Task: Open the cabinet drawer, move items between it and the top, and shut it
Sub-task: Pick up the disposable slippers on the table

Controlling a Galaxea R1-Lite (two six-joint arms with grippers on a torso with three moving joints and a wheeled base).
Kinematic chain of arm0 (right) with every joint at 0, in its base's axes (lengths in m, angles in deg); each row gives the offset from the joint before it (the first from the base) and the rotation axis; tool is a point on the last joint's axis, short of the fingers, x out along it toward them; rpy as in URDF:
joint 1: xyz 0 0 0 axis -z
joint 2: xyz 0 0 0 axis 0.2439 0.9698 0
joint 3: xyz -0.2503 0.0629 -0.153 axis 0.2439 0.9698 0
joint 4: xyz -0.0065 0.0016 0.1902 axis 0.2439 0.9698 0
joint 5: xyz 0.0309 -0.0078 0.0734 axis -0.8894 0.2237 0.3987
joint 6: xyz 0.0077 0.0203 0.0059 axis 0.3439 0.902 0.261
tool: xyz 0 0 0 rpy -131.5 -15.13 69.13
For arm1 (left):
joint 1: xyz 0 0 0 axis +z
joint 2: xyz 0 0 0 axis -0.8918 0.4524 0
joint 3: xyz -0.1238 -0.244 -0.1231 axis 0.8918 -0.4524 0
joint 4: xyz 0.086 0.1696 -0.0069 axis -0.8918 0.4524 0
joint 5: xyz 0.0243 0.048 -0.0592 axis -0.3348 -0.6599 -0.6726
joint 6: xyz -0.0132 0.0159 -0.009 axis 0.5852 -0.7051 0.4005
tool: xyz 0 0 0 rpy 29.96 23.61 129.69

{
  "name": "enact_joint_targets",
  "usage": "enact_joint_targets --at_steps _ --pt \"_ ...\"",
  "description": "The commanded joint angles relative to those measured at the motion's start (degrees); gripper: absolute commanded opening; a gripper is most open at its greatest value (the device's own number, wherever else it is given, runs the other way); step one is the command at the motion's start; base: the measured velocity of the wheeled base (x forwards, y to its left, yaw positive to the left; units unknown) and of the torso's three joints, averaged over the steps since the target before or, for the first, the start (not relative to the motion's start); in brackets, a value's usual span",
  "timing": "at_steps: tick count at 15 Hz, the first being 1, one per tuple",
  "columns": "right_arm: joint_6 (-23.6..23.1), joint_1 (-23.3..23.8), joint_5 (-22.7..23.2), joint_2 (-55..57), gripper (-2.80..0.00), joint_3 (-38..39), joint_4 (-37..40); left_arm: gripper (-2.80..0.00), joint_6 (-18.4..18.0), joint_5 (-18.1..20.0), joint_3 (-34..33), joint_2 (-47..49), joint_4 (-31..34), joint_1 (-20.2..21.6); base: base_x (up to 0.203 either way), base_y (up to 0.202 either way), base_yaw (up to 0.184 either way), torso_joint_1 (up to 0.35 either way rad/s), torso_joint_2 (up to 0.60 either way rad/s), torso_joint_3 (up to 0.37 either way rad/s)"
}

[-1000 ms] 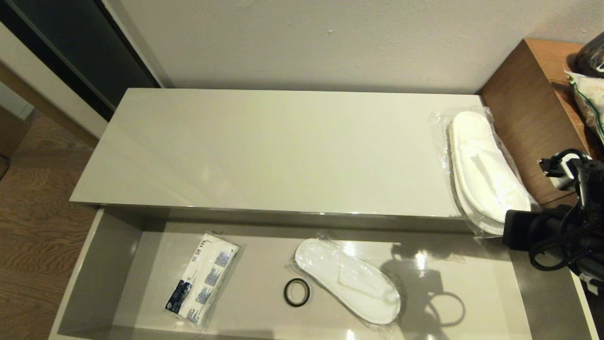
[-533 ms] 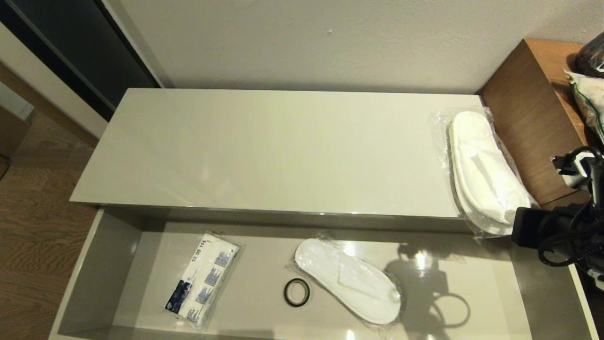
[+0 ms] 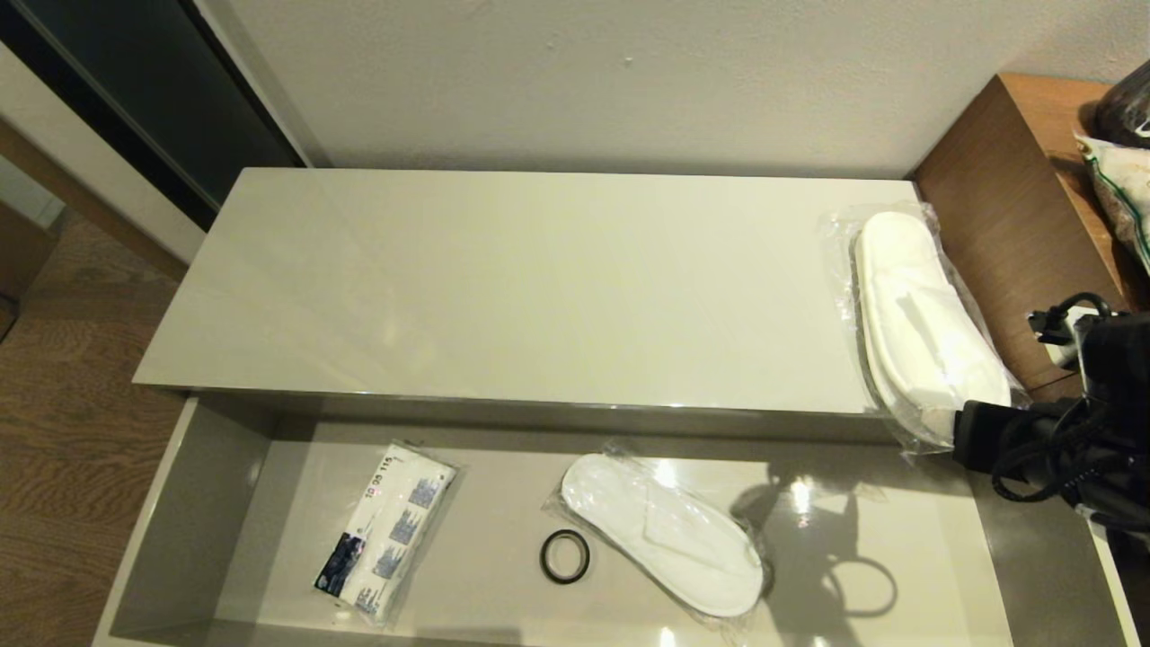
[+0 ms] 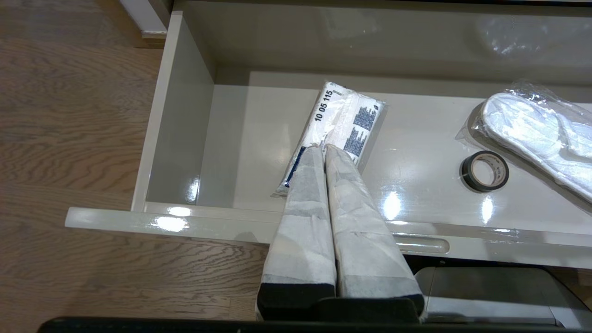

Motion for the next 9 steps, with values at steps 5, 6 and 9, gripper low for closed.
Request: enact_joint_targets --at_steps 5,6,9 --pt "-1.9 2.6 1.4 6.8 0.00 -4.7 -8.0 -2.80 0.0 0.0 0.0 0.0 0.0 0.0 0.000 0.000 0.000 0.000 0.00 0.000" --pt "-2.0 2.7 1.5 7.5 0.00 -6.1 -7.8 -2.80 0.0 0.0 0.0 0.1 0.0 0.0 0.000 0.000 0.000 0.000 0.00 0.000" --pt "-2.3 3.3 2.7 11.1 0.00 -7.0 -8.5 -2.80 0.0 0.0 0.0 0.0 0.0 0.0 0.000 0.000 0.000 0.000 0.00 0.000"
